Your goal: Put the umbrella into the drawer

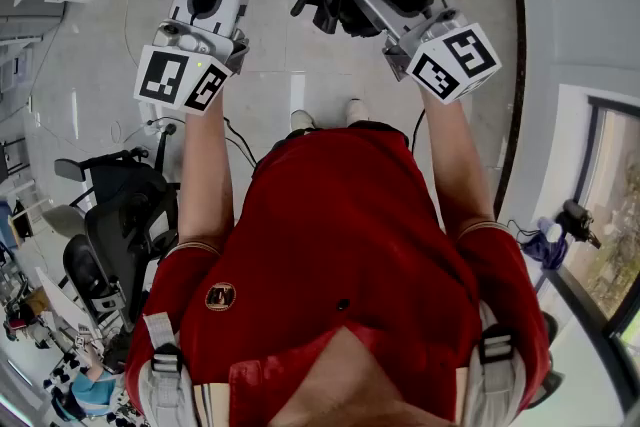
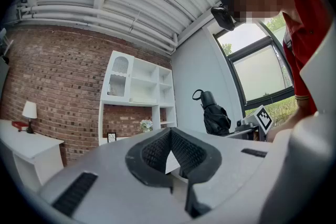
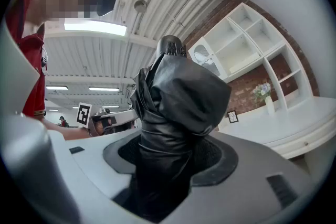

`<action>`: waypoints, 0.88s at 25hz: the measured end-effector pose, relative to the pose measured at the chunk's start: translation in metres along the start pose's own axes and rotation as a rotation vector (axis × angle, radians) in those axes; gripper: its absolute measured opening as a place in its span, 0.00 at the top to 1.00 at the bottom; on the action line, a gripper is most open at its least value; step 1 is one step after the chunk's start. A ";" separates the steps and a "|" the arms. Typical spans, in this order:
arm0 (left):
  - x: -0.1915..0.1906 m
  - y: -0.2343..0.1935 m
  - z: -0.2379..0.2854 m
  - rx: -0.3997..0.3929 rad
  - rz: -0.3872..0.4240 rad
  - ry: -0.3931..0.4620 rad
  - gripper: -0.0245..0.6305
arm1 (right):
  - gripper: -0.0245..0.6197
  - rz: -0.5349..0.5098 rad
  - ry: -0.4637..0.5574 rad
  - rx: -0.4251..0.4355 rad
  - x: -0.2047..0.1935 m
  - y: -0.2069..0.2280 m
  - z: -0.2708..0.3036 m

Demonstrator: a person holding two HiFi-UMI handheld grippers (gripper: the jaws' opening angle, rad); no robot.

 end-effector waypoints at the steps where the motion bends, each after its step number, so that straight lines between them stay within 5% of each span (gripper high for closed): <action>1: 0.000 0.000 0.002 0.003 -0.001 0.001 0.95 | 0.58 0.002 -0.003 0.006 0.000 0.002 0.000; 14: -0.025 0.014 0.014 0.069 -0.027 -0.025 0.95 | 0.58 0.005 -0.126 -0.045 -0.022 0.037 -0.034; 22: -0.051 -0.056 0.033 0.078 -0.057 -0.012 0.95 | 0.58 -0.028 -0.231 -0.087 -0.038 0.073 0.024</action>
Point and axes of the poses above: the fingertips, and each gripper's own axes: z forward along the fingers, y to its right, x out of its top, the point moved 9 cm from there along -z, backward along the fingers, and after that the axes turned 11 degrees about x, right-handed, at the moved point
